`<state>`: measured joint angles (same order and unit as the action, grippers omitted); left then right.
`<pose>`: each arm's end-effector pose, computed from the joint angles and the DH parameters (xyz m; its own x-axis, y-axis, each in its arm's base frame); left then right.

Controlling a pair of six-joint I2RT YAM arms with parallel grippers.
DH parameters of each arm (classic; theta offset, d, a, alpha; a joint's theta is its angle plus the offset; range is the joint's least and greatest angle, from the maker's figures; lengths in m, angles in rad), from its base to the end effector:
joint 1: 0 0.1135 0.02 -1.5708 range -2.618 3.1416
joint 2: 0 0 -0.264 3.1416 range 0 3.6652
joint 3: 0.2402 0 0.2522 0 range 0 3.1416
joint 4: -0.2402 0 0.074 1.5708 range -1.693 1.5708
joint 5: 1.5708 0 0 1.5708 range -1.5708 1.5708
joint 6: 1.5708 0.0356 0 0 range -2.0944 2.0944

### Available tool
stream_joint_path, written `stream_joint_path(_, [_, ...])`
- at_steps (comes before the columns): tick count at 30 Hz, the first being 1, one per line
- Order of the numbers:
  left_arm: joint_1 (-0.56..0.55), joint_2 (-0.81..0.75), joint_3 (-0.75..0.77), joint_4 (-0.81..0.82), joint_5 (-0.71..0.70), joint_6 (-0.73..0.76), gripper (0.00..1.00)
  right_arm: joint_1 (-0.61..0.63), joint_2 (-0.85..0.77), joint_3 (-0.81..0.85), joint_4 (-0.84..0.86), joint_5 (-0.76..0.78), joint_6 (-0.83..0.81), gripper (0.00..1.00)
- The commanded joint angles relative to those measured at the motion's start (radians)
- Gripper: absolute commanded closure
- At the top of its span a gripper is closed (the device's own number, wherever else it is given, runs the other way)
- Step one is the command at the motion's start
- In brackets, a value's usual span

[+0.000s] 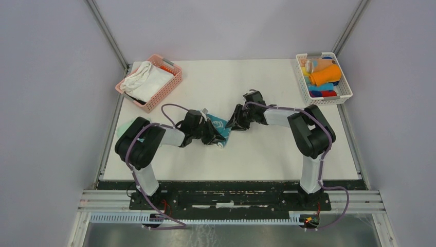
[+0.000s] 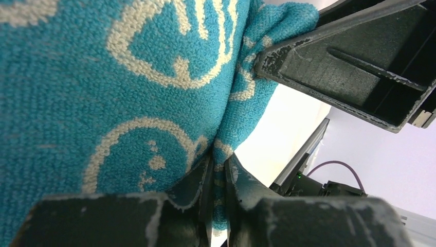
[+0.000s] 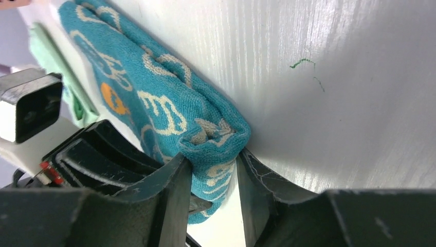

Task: Roll the towels
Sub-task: Roll the towel at the center of the board.

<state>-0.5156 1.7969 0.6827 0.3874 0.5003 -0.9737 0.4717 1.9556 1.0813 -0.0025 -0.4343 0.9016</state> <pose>0.2697 -0.1725 0.1074 -0.9407 -0.3009 -0.1566 -0.0595 0.6008 -0.7972 0.3408 0.1907 0.1271 -0.9361 0.3212 -0.1431 0.1326 0.6994 0.7023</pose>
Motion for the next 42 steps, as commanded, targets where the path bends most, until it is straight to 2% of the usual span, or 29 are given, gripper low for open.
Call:
stream_joint_path(1, [-0.008,-0.066,0.009,-0.151,-0.072,0.098,0.79,0.022,0.032,0.08,-0.283,0.227,-0.101,0.58])
stream_joint_path(3, [-0.021,-0.113,0.013,-0.211,-0.123,0.132,0.75,0.031,0.035,0.101,-0.332,0.254,-0.112,0.61])
stream_joint_path(7, [-0.072,-0.234,0.04,-0.369,-0.287,0.224,0.65,0.054,0.056,0.158,-0.415,0.277,-0.136,0.75])
stream_joint_path(10, [-0.155,-0.313,0.082,-0.486,-0.478,0.288,0.58,0.067,0.071,0.186,-0.443,0.27,-0.14,0.78])
stream_joint_path(14, [-0.329,-0.376,0.169,-0.579,-0.778,0.407,0.51,0.074,0.083,0.206,-0.459,0.253,-0.139,0.78])
stream_joint_path(18, [-0.48,-0.359,0.222,-0.551,-0.941,0.575,0.48,0.074,0.088,0.218,-0.468,0.231,-0.142,0.78])
stream_joint_path(22, [-0.585,-0.237,0.304,-0.558,-1.093,0.767,0.48,0.074,0.093,0.228,-0.473,0.215,-0.146,0.78])
stream_joint_path(31, [-0.613,-0.007,0.374,-0.517,-1.22,0.913,0.48,0.074,0.096,0.238,-0.472,0.175,-0.148,0.78])
stream_joint_path(42, [-0.613,0.153,0.409,-0.547,-1.339,0.961,0.5,0.074,0.102,0.24,-0.461,0.151,-0.152,0.78])
